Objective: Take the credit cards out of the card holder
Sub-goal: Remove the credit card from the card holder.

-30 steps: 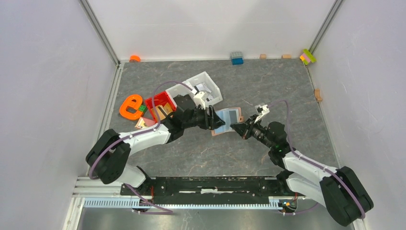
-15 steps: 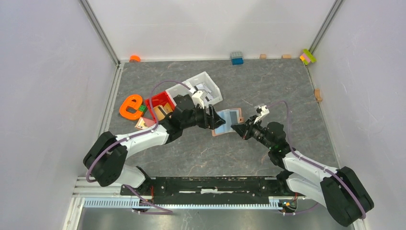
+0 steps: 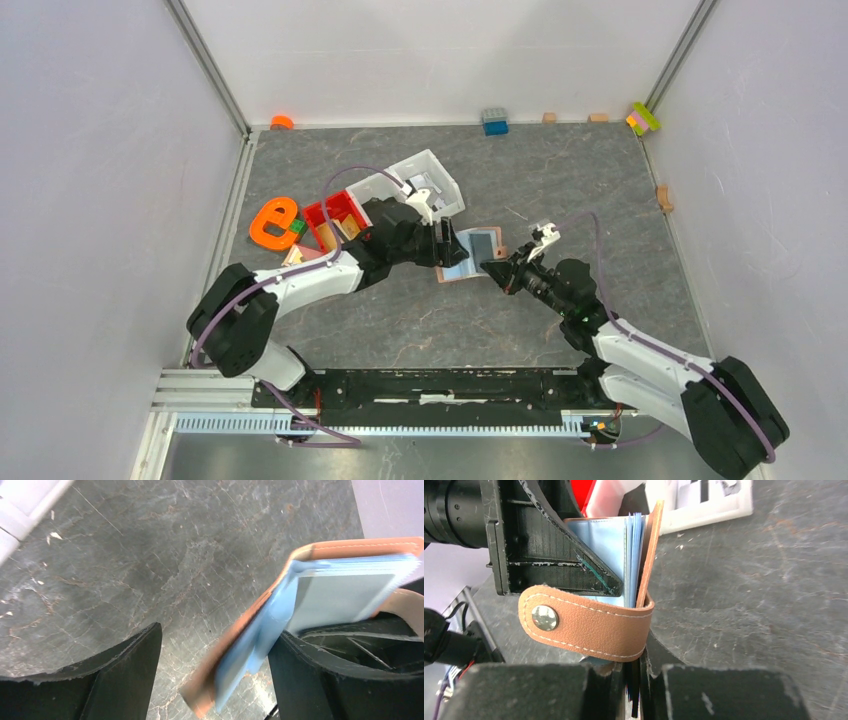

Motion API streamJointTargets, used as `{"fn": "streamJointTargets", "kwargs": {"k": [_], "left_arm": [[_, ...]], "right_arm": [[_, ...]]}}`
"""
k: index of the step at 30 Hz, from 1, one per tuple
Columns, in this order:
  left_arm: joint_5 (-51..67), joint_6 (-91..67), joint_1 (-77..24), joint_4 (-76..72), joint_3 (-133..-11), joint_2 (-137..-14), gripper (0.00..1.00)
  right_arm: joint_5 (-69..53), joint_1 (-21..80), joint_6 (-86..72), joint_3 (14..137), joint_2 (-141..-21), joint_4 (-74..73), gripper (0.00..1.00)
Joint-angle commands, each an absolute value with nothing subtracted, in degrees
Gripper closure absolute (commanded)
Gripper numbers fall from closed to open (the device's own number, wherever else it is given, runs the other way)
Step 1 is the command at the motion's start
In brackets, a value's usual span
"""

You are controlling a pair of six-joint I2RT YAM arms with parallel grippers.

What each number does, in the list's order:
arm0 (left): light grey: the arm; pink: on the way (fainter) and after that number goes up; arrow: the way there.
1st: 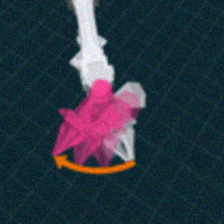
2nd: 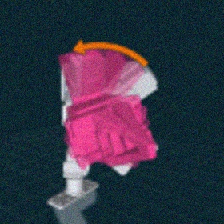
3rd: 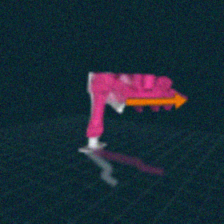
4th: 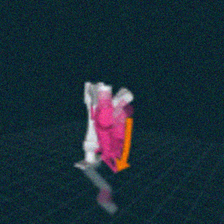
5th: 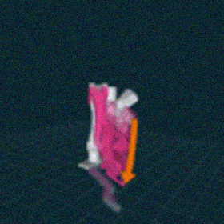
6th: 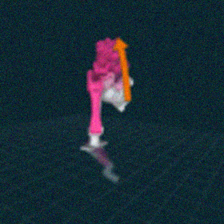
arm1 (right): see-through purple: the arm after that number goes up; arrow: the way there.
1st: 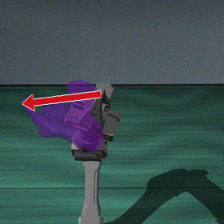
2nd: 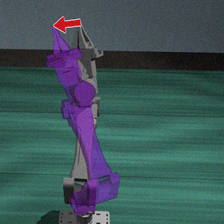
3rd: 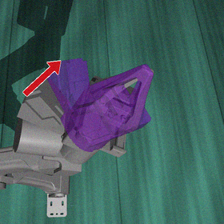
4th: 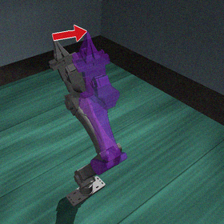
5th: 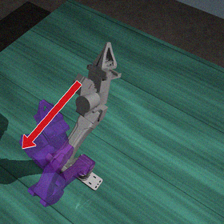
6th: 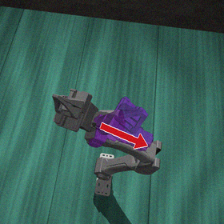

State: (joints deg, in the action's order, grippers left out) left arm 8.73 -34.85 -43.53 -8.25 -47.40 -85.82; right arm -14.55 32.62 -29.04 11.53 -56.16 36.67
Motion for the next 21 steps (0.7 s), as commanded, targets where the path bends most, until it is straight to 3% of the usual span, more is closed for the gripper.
{"fn": "streamJointTargets", "kwargs": {"k": [1, 6, 13, 17, 21], "left_arm": [[1.1, -32.1, -43.2, -1.9, -50.7, -86.6, 0.19], [-1.7, -32.5, -42.3, -1.7, -49.3, -84.0, 0.19], [-2.5, -33.7, -41.2, -4.8, -45.5, -79.2, 0.16], [9.3, -34.9, -41.2, -22.3, -37.5, -75.1, 0.0], [17.5, -36.3, -41.3, -30.2, -36.5, -76.8, 0.0]], "right_arm": [[-5.7, 32.8, -26.9, 11.7, -49.6, 36.5, 1.0], [3.2, 32.8, -27.0, 11.3, -46.3, 31.7, 1.0], [4.9, 32.8, -27.2, 11.4, -46.3, 30.6, 1.0], [2.5, 32.8, -27.1, 11.5, -47.0, 32.0, 1.0], [-1.5, 32.8, -26.7, 11.5, -48.1, 34.4, 1.0]]}}
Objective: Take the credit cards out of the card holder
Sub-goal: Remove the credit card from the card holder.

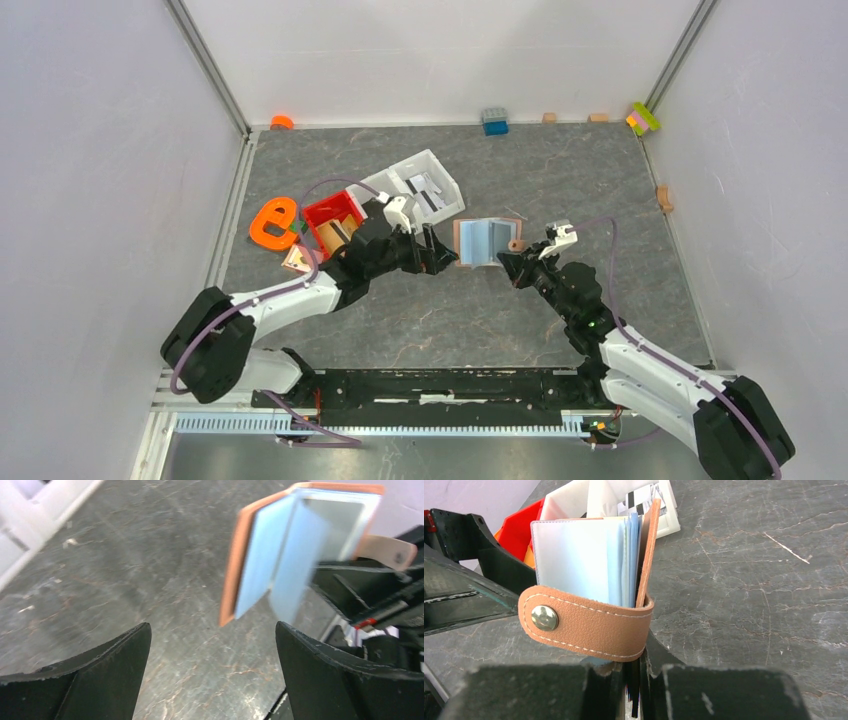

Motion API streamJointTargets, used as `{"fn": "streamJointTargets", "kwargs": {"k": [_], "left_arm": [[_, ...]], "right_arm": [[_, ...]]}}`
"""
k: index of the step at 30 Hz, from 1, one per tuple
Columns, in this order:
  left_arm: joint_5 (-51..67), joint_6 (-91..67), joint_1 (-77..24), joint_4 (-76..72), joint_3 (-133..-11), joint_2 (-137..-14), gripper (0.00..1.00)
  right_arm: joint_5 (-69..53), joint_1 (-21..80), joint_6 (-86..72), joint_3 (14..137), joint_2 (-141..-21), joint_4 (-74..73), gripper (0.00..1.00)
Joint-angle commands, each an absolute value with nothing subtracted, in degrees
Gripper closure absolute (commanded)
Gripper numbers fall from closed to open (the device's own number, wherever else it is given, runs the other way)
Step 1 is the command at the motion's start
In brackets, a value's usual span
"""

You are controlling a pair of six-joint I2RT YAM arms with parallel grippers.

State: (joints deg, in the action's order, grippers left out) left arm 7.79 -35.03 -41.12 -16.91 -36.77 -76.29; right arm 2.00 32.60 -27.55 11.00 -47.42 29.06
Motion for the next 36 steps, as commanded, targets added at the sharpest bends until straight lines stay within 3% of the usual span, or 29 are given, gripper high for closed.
{"fn": "streamJointTargets", "kwargs": {"k": [1, 17, 19, 25, 27, 30, 35, 36], "left_arm": [[18.7, -36.5, -41.3, -30.2, -37.2, -77.6, 0.0], [15.8, -36.1, -42.2, -25.9, -39.4, -79.7, 0.0], [12.6, -35.9, -42.1, -24.9, -38.5, -78.1, 0.06], [15.2, -35.6, -41.8, -32.2, -34.5, -74.0, 0.37], [17.3, -36.2, -41.8, -34.0, -34.6, -74.6, 0.41], [20.5, -37.4, -41.9, -36.2, -35.3, -76.4, 0.37], [20.0, -37.7, -41.8, -37.9, -34.2, -75.7, 0.64], [19.6, -37.6, -41.8, -38.2, -33.8, -75.0, 0.65]], "right_arm": [[-2.8, 32.8, -26.7, 11.5, -48.2, 35.0, 1.0], [-10.5, 32.8, -27.1, 11.1, -50.1, 40.5, 1.0], [-11.1, 32.8, -27.5, 10.8, -49.9, 41.3, 1.0], [-13.9, 32.8, -28.8, 10.3, -50.6, 44.3, 1.0], [-14.7, 32.7, -29.3, 10.0, -50.9, 45.5, 1.0], [-16.0, 32.8, -29.6, 9.8, -51.0, 47.0, 1.0], [-17.7, 32.8, -30.6, 9.2, -51.0, 49.7, 1.0], [-18.0, 32.8, -30.8, 9.0, -51.0, 50.2, 1.0]]}}
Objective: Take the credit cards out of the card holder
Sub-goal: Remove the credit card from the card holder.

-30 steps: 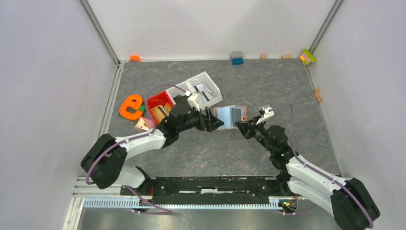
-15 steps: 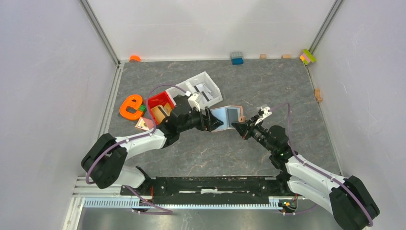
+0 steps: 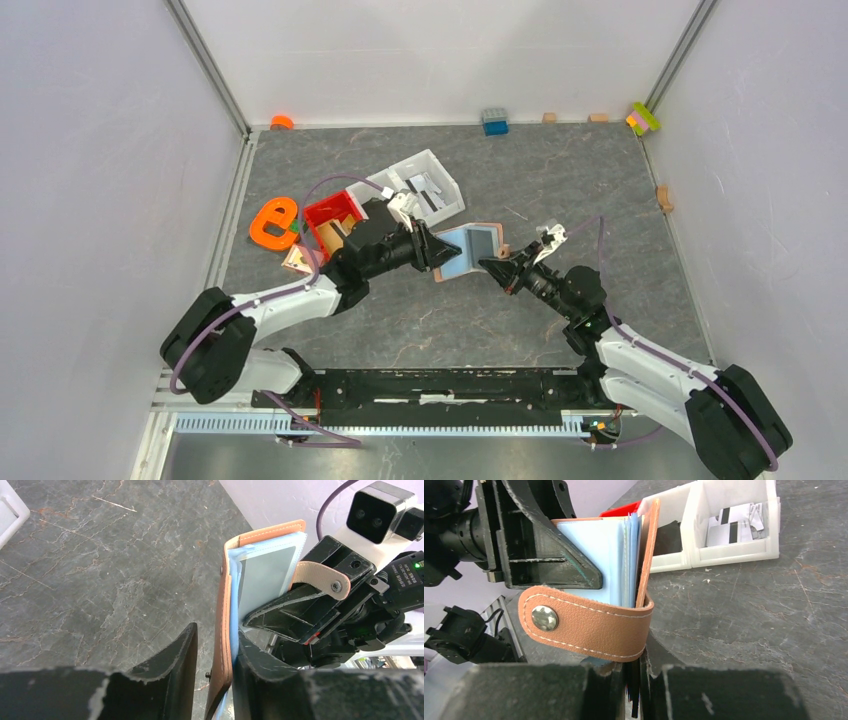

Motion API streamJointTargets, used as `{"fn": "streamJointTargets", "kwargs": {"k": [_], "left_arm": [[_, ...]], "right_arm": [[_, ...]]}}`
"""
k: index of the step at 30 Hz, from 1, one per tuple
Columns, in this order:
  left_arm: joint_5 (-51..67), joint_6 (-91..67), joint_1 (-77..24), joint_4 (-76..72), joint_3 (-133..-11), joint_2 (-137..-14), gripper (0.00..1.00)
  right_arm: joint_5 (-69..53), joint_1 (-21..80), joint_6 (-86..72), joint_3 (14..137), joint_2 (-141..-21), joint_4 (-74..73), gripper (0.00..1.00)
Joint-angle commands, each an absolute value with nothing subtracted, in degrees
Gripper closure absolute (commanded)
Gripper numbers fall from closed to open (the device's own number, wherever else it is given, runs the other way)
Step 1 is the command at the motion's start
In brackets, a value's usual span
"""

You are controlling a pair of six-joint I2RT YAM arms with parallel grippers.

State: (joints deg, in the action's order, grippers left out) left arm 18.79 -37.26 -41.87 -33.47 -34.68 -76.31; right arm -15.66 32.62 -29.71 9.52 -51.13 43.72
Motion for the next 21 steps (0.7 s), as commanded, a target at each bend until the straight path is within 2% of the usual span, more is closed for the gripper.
{"fn": "streamJointTargets", "kwargs": {"k": [1, 8, 10, 12, 14, 16, 19, 21], "left_arm": [[19.4, -37.6, -41.8, -38.8, -33.4, -74.4, 0.66], [21.9, -37.4, -41.8, -42.2, -32.3, -73.6, 0.76], [21.6, -37.2, -41.8, -40.9, -32.8, -74.2, 0.84], [20.0, -36.8, -41.8, -38.6, -33.2, -74.2, 0.97], [18.4, -36.2, -41.8, -37.0, -33.2, -73.6, 0.98], [16.7, -35.9, -41.8, -35.6, -33.0, -72.9, 0.98], [14.3, -35.8, -41.8, -34.0, -32.8, -72.0, 0.98], [14.3, -35.7, -41.8, -34.1, -32.7, -71.8, 0.98]], "right_arm": [[-18.5, 32.8, -31.0, 8.9, -51.1, 50.8, 1.0], [-21.6, 32.8, -32.4, 8.0, -51.6, 55.6, 1.0], [-22.1, 32.8, -32.5, 8.1, -52.0, 55.8, 0.92], [-21.8, 32.8, -32.2, 8.2, -52.2, 55.5, 0.78], [-20.1, 32.8, -31.7, 8.1, -51.6, 54.0, 0.67], [-16.8, 32.8, -30.6, 8.1, -50.4, 50.8, 0.61], [-12.5, 32.8, -29.3, 7.9, -47.8, 47.0, 0.57], [-10.8, 32.8, -28.7, 8.0, -47.1, 45.3, 0.61]]}}
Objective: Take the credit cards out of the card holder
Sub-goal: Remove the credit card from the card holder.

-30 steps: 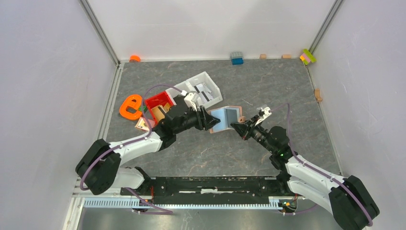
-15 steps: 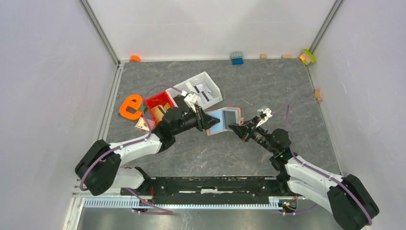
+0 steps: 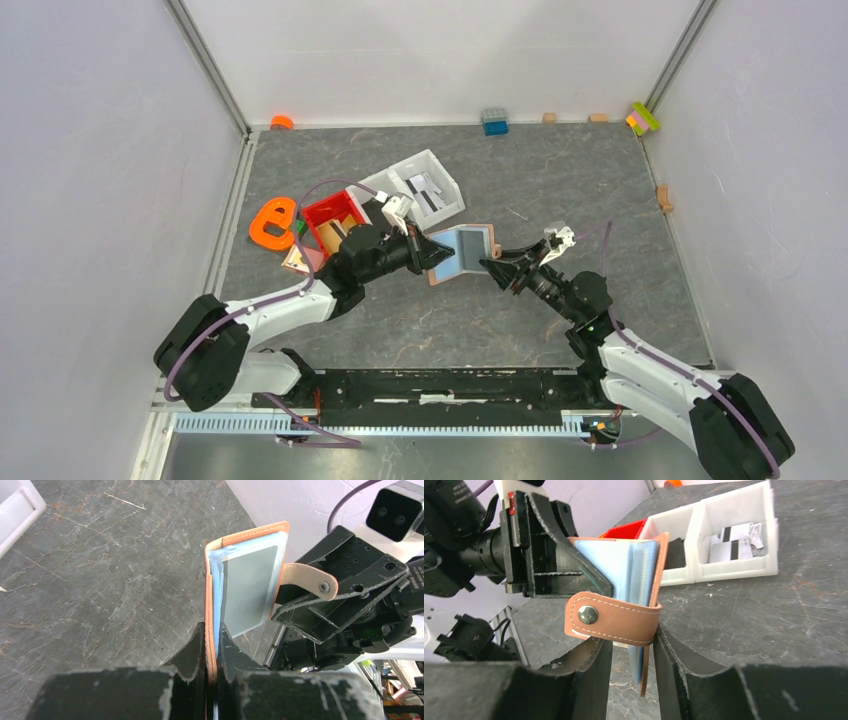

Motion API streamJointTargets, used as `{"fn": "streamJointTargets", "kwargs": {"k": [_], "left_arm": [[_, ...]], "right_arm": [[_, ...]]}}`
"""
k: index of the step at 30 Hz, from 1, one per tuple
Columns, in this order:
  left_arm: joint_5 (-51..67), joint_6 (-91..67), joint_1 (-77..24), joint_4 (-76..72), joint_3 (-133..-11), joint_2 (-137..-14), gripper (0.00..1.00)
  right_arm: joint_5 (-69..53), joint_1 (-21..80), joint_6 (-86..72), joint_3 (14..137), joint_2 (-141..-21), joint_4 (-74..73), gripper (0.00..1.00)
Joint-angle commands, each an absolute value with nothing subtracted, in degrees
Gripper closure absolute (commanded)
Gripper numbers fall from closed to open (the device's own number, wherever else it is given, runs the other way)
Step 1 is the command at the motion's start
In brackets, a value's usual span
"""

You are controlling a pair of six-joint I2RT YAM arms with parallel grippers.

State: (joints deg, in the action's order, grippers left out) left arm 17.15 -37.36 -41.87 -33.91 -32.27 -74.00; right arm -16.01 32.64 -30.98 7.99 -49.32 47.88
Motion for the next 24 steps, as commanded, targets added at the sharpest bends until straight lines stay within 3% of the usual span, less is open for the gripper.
{"fn": "streamJointTargets", "kwargs": {"k": [1, 9, 13, 24], "left_arm": [[14.4, -35.7, -41.8, -34.0, -32.7, -71.8, 0.98], [22.8, -37.3, -41.9, -40.7, -33.0, -74.1, 0.98], [29.6, -39.3, -42.3, -43.1, -35.5, -77.9, 0.98], [31.7, -38.8, -44.4, -44.2, -36.7, -79.1, 0.98]], "right_arm": [[-10.7, 32.8, -28.6, 8.0, -47.1, 45.1, 0.64], [-13.8, 32.8, -28.0, 10.3, -50.9, 44.1, 0.82], [-15.0, 32.8, -28.2, 10.9, -52.7, 44.5, 0.82], [-16.1, 32.8, -28.2, 11.3, -53.7, 44.8, 0.81]]}}
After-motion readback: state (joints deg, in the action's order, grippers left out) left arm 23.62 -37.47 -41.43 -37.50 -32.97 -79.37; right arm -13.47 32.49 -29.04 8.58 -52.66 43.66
